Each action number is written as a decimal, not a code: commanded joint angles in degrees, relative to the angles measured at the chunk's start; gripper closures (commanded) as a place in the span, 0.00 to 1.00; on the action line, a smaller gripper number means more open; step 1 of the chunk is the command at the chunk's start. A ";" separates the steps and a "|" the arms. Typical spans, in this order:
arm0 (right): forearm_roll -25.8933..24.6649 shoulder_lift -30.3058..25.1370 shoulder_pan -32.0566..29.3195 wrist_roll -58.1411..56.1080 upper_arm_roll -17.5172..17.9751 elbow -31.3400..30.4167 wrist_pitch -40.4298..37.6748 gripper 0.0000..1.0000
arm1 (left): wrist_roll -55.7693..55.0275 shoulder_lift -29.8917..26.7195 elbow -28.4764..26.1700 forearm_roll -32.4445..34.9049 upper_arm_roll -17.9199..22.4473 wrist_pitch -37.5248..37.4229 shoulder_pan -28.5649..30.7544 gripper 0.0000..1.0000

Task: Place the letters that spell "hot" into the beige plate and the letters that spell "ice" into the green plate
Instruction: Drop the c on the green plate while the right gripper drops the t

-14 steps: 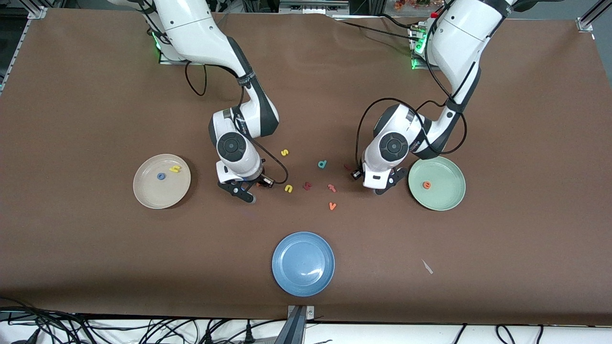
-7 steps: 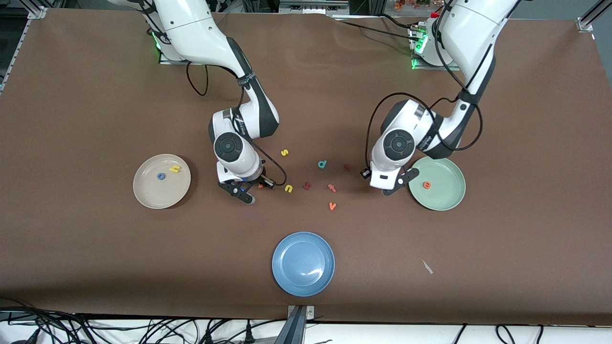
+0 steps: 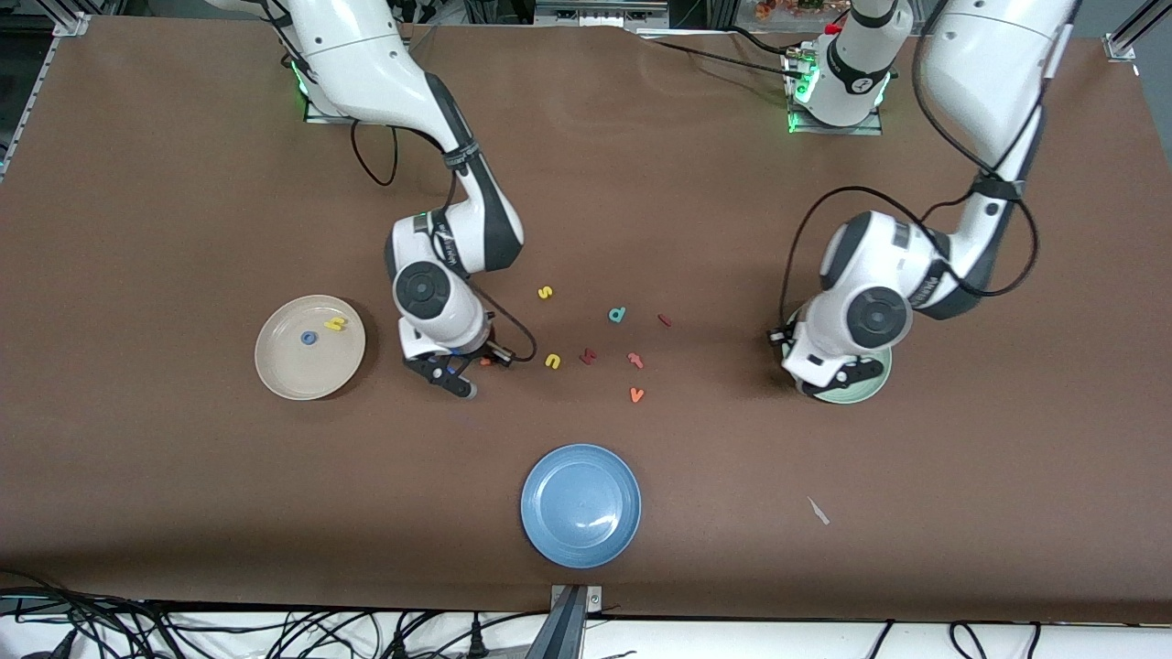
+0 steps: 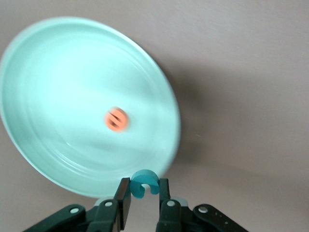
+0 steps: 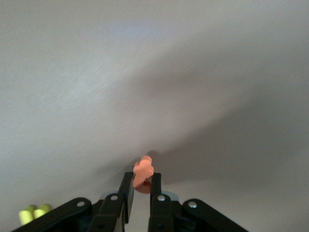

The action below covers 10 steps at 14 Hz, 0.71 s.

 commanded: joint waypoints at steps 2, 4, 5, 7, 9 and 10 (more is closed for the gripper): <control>-0.39 -4.42 -0.41 -14.80 -7.64 -0.92 -11.98 1.00 | 13.10 -0.50 -2.06 1.27 -0.77 -0.62 4.90 1.00; -0.40 -8.89 -0.41 -23.05 -10.11 -7.14 -10.43 1.00 | 17.41 -0.15 -3.46 1.18 -0.77 -0.19 6.13 1.00; -0.40 -10.83 -0.41 -26.58 -11.69 -10.21 -9.46 1.00 | 19.34 0.29 -3.99 1.18 -0.77 0.60 7.09 1.00; -0.31 -14.08 -0.41 -34.04 -14.41 -15.93 -6.13 1.00 | 22.07 0.90 -5.05 1.09 -0.85 1.22 8.77 1.00; -0.22 -16.03 -0.50 -42.57 -17.05 -21.03 -2.26 1.00 | 23.93 0.99 -7.07 1.01 -0.85 3.23 9.39 1.00; -0.13 -15.94 -0.58 -46.09 -18.37 -22.36 -0.50 1.00 | 23.93 0.99 -8.12 1.00 -0.85 4.64 9.48 0.99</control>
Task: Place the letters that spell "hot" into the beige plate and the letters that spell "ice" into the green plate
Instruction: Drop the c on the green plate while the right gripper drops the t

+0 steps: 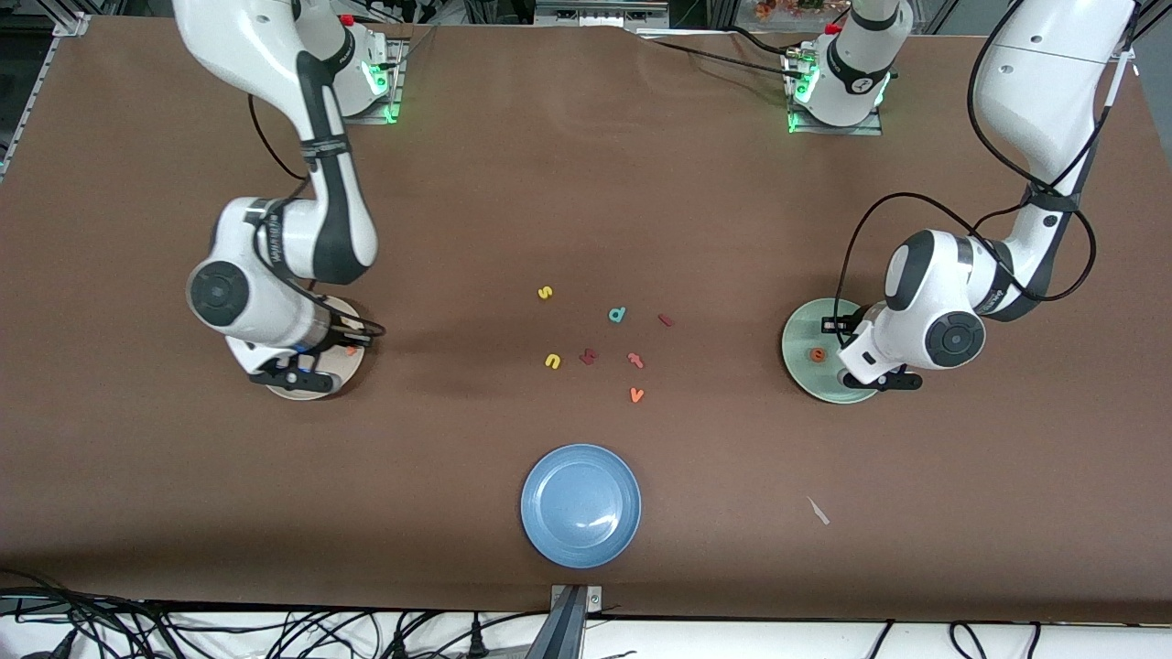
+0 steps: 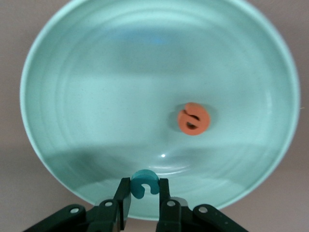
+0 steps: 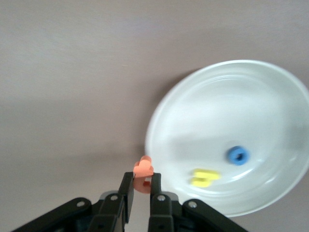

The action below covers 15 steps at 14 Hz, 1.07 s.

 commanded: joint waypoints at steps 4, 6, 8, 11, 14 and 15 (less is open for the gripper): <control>0.30 -1.88 -1.78 -10.74 -1.91 -5.22 5.27 0.01 | 1.71 -0.73 -2.28 1.00 -1.10 2.64 0.85 0.01; 0.66 -1.87 -1.69 -8.04 -1.73 -2.60 3.43 0.00 | 1.10 -1.78 -1.67 1.00 -2.32 1.15 0.50 0.00; 0.66 -1.70 -1.69 -0.23 -1.65 2.67 -3.75 0.00 | 0.92 -3.62 -0.96 0.83 -4.17 -1.04 0.50 0.00; 0.66 -1.61 -1.34 9.90 -1.47 6.64 -8.79 0.00 | -0.74 -6.26 0.01 0.39 -8.12 -3.77 0.41 0.00; 0.65 -1.61 -0.99 11.23 -0.86 8.66 -11.25 0.00 | -17.12 -6.09 0.53 0.56 -13.83 -3.43 -0.20 0.00; 0.66 -1.61 -1.25 12.11 -0.85 10.24 -13.26 0.00 | -23.02 -5.66 1.32 0.56 -14.71 -3.34 -1.86 0.00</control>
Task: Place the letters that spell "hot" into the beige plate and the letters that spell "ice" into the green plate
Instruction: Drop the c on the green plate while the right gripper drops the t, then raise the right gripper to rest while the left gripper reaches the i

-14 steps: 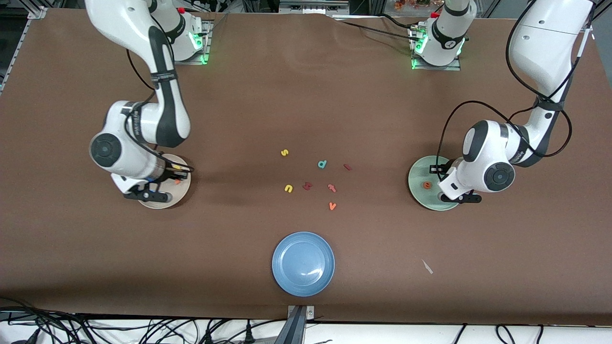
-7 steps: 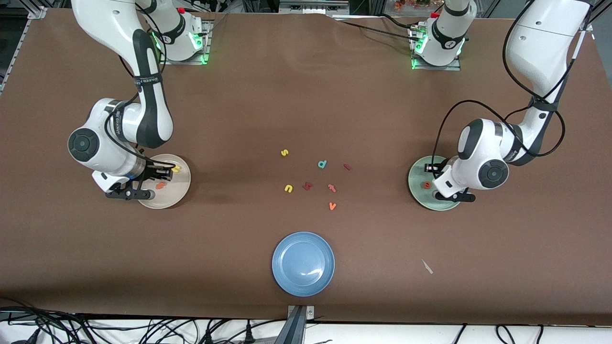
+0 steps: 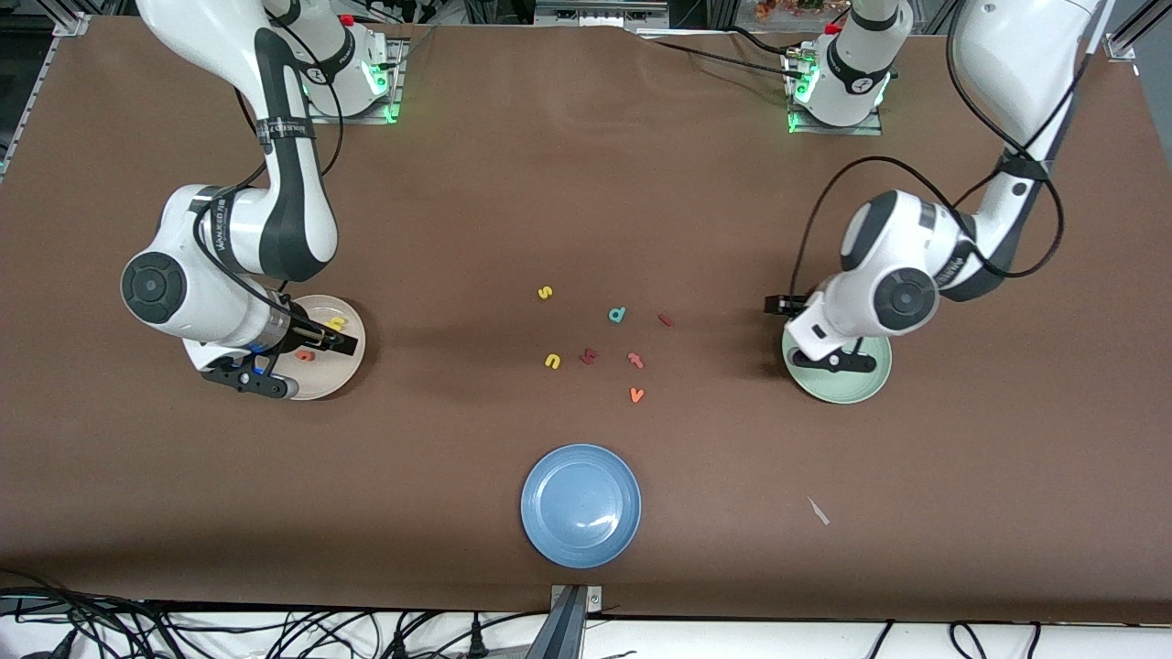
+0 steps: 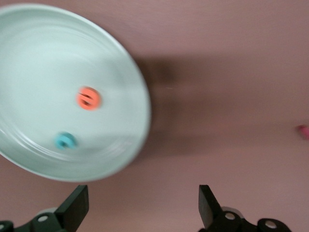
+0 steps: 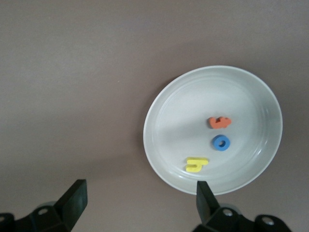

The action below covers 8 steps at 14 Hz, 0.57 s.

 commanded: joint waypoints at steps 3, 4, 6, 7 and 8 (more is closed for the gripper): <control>-0.37 -0.45 -0.96 2.37 0.34 6.45 -11.93 0.00 | -25.92 3.48 3.78 0.58 -1.98 0.32 -8.19 0.00; -0.37 -0.45 -1.66 2.28 0.43 7.33 -13.00 0.00 | -32.42 5.15 5.62 0.58 -1.98 0.32 -10.21 0.00; -0.46 -2.72 -6.38 2.02 1.91 7.16 -13.36 0.00 | -42.72 9.10 10.10 0.93 -1.98 0.50 -14.52 0.00; -0.98 -5.70 -13.11 2.19 7.49 6.72 -13.36 0.00 | -45.81 11.21 12.12 1.28 -1.98 0.50 -15.50 0.00; -5.25 -9.38 -22.75 2.19 17.81 6.02 -13.36 0.00 | -48.02 12.97 13.54 1.11 -1.98 0.59 -16.29 0.00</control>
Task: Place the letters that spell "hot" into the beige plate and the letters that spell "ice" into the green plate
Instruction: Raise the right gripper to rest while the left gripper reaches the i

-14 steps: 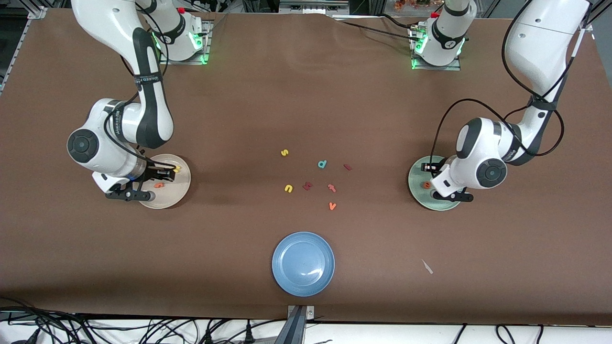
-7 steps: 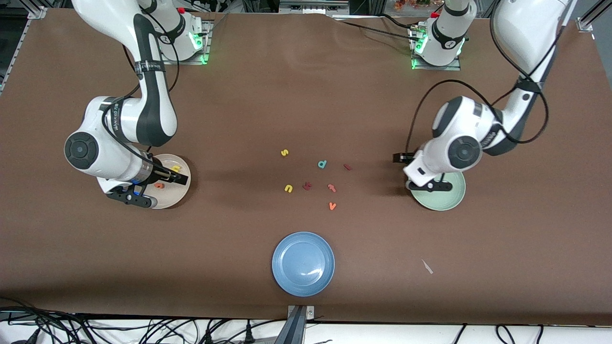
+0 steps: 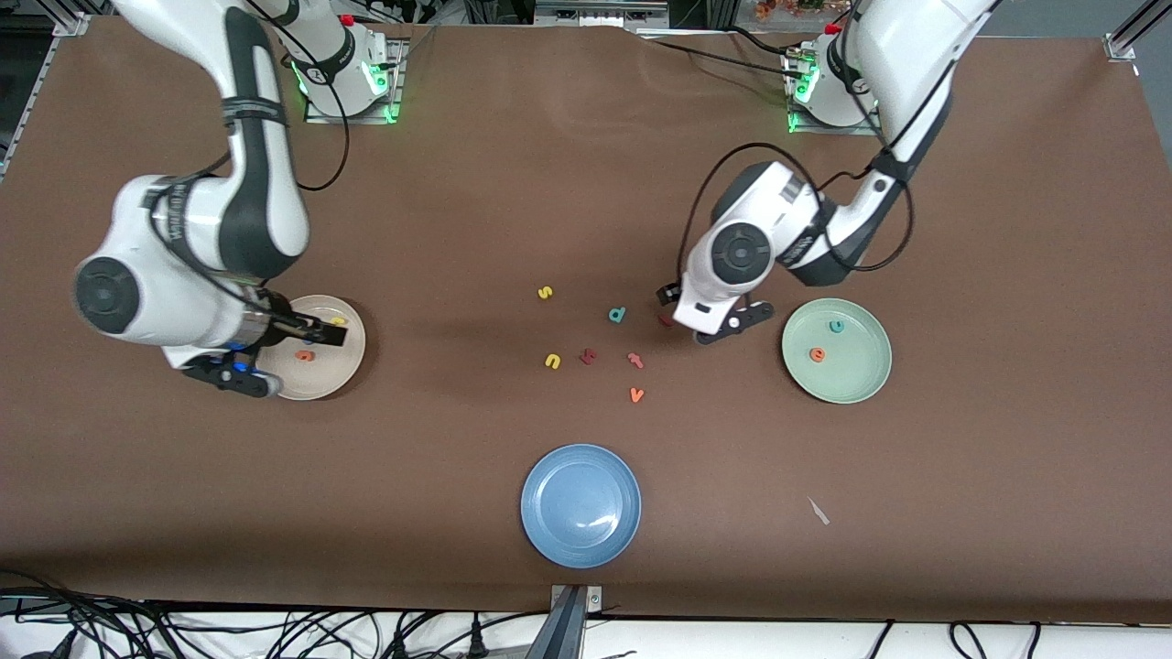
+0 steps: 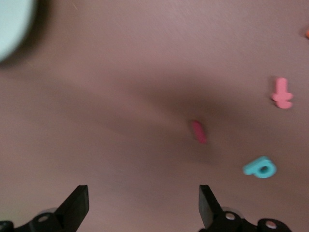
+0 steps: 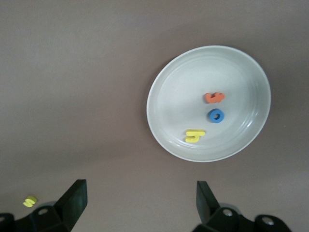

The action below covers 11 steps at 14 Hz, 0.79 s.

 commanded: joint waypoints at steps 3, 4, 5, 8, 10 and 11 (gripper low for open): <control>-15.72 -14.37 -26.10 -0.15 25.65 -2.90 -2.57 0.00 | -10.33 8.23 6.10 1.19 0.44 8.25 -3.09 0.10; -15.99 -17.53 -26.80 -0.07 26.00 -3.78 -2.83 0.00 | -10.78 9.02 6.28 1.19 0.44 8.88 -3.18 0.26; -17.47 -22.08 -26.90 0.02 26.79 -4.57 -3.97 0.00 | -10.87 9.11 6.28 1.19 0.44 8.89 -3.18 0.37; -28.18 -30.82 -28.99 -0.24 32.21 -5.64 -7.83 0.00 | -10.79 9.38 6.28 1.19 0.79 8.98 -2.83 0.49; -27.69 -33.37 -30.41 -0.24 33.48 -5.46 -9.25 0.00 | -10.78 9.64 6.28 1.28 0.88 8.98 -2.65 0.53; -27.60 -33.55 -30.59 -0.07 33.74 -5.37 -10.65 0.00 | -10.78 9.64 6.19 1.28 1.49 8.89 -2.74 0.53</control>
